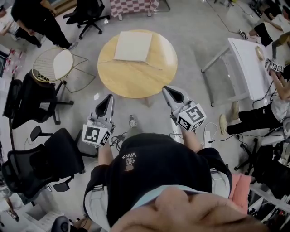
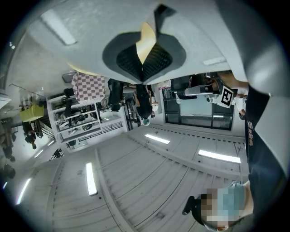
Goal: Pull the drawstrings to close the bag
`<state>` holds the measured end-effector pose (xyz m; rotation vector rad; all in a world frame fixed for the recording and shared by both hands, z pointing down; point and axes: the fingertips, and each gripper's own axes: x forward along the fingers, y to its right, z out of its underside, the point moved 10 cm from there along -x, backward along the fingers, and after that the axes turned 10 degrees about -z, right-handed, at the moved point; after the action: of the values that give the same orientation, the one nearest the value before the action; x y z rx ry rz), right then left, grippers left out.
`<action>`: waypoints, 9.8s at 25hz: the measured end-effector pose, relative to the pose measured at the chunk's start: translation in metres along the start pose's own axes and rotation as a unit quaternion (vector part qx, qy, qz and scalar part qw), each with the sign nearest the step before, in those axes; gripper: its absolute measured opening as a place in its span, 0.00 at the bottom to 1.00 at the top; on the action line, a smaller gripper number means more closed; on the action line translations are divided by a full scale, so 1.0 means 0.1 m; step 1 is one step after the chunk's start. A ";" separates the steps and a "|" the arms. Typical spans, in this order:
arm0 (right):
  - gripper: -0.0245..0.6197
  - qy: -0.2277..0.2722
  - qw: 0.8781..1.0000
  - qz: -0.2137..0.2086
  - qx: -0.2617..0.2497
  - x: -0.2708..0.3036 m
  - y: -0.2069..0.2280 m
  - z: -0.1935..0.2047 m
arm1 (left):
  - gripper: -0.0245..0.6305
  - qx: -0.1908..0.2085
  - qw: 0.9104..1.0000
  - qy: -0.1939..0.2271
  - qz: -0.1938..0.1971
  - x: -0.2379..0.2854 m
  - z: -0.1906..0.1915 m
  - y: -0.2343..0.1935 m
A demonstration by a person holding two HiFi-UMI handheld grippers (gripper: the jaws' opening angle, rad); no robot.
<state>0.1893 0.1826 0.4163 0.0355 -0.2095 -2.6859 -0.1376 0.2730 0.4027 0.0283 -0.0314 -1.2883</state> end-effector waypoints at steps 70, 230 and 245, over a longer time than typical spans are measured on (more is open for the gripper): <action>0.04 -0.116 0.993 -0.006 0.015 2.16 2.70 0.61 | 0.05 -0.056 0.997 -0.051 0.009 2.58 0.87 -1.33; 0.05 -0.311 0.947 0.033 0.072 2.06 3.24 1.75 | 0.06 0.058 0.939 -0.302 0.151 3.20 2.17 -1.56; 0.05 -0.250 0.962 0.085 0.076 1.88 3.04 1.41 | 0.05 0.025 0.958 -0.240 0.156 3.07 1.75 -1.50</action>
<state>0.1420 -0.1498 0.6041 -0.5918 -0.5464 -2.4539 -0.2028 -0.0646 0.5737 -0.2396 -0.4676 -0.9537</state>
